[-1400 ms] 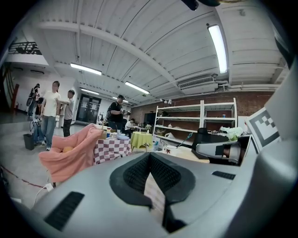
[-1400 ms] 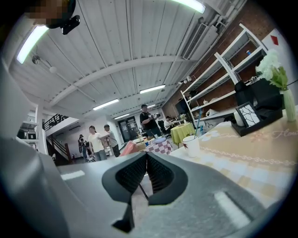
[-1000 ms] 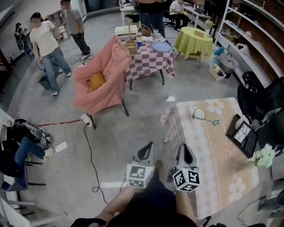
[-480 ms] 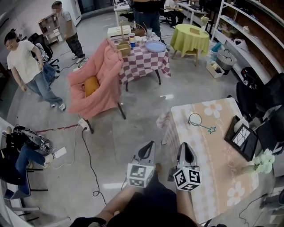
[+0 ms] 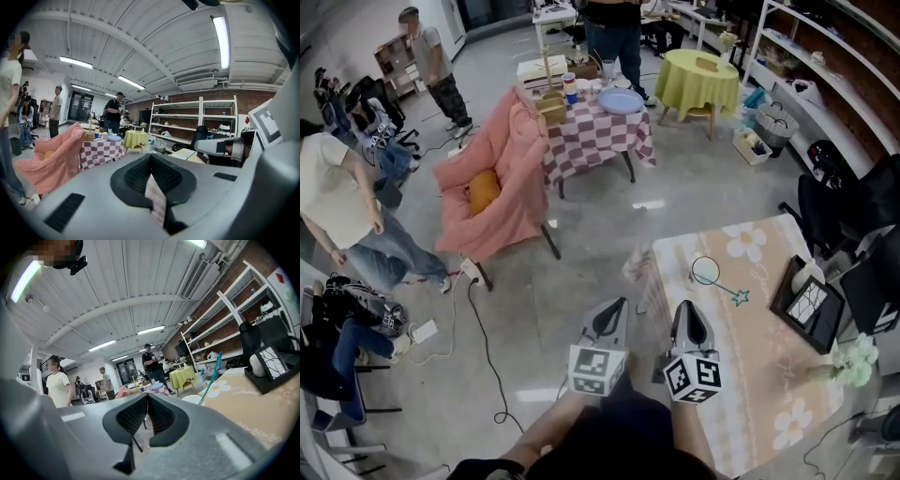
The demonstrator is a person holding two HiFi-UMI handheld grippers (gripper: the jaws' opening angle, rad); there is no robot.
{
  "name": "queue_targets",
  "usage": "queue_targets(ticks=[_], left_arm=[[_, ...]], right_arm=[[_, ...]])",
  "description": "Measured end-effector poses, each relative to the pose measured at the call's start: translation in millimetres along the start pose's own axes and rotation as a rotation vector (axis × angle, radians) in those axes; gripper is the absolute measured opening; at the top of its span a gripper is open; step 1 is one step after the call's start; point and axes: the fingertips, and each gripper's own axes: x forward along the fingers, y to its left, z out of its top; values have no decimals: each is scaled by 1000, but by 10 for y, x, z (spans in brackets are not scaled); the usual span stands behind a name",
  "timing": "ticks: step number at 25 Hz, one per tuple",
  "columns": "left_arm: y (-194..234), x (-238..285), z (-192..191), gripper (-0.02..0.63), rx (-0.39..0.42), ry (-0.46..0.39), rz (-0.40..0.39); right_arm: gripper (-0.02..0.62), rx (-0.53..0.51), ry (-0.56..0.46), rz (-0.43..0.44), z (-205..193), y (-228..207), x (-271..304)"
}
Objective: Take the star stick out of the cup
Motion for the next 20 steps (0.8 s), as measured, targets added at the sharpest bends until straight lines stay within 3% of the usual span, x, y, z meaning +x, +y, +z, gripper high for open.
queue_targets(ticks=[20], left_arm=[[127, 845, 19, 9, 7, 13, -40]], right_arm=[[5, 14, 19, 32, -33, -149, 713]])
